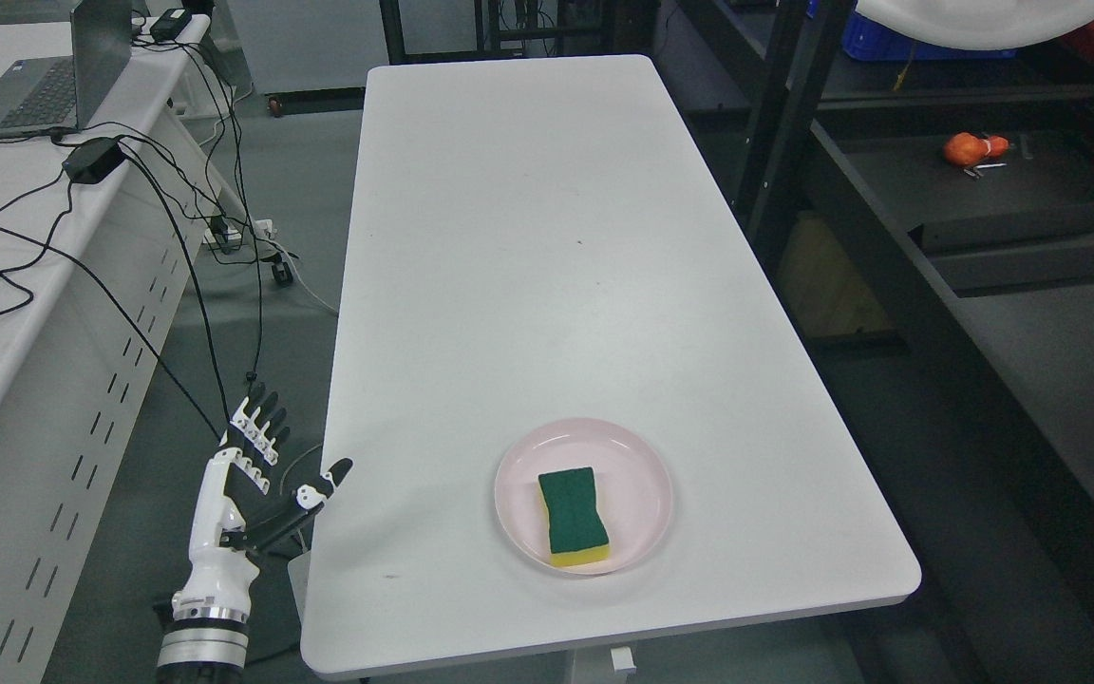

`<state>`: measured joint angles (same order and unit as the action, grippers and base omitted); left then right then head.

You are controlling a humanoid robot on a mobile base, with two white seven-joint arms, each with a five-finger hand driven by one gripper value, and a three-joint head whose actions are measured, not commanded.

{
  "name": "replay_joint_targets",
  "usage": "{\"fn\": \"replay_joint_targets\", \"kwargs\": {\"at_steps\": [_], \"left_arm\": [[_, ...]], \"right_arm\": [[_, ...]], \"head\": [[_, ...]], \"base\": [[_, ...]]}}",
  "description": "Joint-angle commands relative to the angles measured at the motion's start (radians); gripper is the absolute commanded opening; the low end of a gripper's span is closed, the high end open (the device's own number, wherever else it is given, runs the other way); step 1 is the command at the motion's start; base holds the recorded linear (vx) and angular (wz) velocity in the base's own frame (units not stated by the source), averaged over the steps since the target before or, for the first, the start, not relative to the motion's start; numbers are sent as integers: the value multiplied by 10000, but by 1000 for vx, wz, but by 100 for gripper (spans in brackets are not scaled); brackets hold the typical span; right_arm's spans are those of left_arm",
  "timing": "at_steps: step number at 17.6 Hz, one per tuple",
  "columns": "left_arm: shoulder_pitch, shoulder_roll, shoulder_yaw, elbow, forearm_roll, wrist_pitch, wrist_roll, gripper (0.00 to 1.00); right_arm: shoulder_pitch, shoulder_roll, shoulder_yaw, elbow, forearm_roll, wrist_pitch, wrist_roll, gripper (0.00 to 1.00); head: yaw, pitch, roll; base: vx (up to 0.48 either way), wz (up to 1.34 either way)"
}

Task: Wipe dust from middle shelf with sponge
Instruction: 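Raise the left hand and swing it over the table toward the plate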

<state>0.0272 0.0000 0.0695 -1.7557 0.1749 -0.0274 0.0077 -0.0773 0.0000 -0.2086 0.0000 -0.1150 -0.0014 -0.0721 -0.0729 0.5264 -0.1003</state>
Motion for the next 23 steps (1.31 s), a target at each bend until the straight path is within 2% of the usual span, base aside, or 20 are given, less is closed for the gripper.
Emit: {"fn": "replay_joint_targets", "kwargs": {"at_steps": [1, 8, 11, 15, 18, 20, 23], "left_arm": [[157, 175, 11, -145, 0, 59, -1, 99], [20, 290, 57, -99, -30, -661, -123, 99], [-331, 1117, 149, -54, -534, -662, -475, 99], [-1649, 2910, 196, 283, -2235, -693, -1439, 99], [-2753, 4031, 43, 925, -3813, -1288, -2253, 99], [-3307, 4462, -263, 1447, -4796, -1673, -2744, 99], [-3982, 4449, -907, 2123, -6391, -2622, -3619, 99]], "right_arm": [[-10, -175, 0, -174, 0, 719, 0, 100], [-10, -175, 0, -174, 0, 719, 0, 100], [-10, -175, 0, -174, 0, 720, 0, 100], [6, -175, 0, -174, 0, 735, 0, 100], [5, -175, 0, -174, 0, 735, 0, 100], [6, -175, 0, -174, 0, 719, 0, 100], [-10, -175, 0, -174, 0, 720, 0, 100]], "head": [[0, 0, 0], [0, 0, 0], [0, 0, 0], [0, 0, 0], [0, 0, 0], [0, 0, 0], [0, 0, 0]], "base": [[0, 0], [0, 0], [0, 0], [0, 0], [0, 0], [0, 0], [0, 0]]}}
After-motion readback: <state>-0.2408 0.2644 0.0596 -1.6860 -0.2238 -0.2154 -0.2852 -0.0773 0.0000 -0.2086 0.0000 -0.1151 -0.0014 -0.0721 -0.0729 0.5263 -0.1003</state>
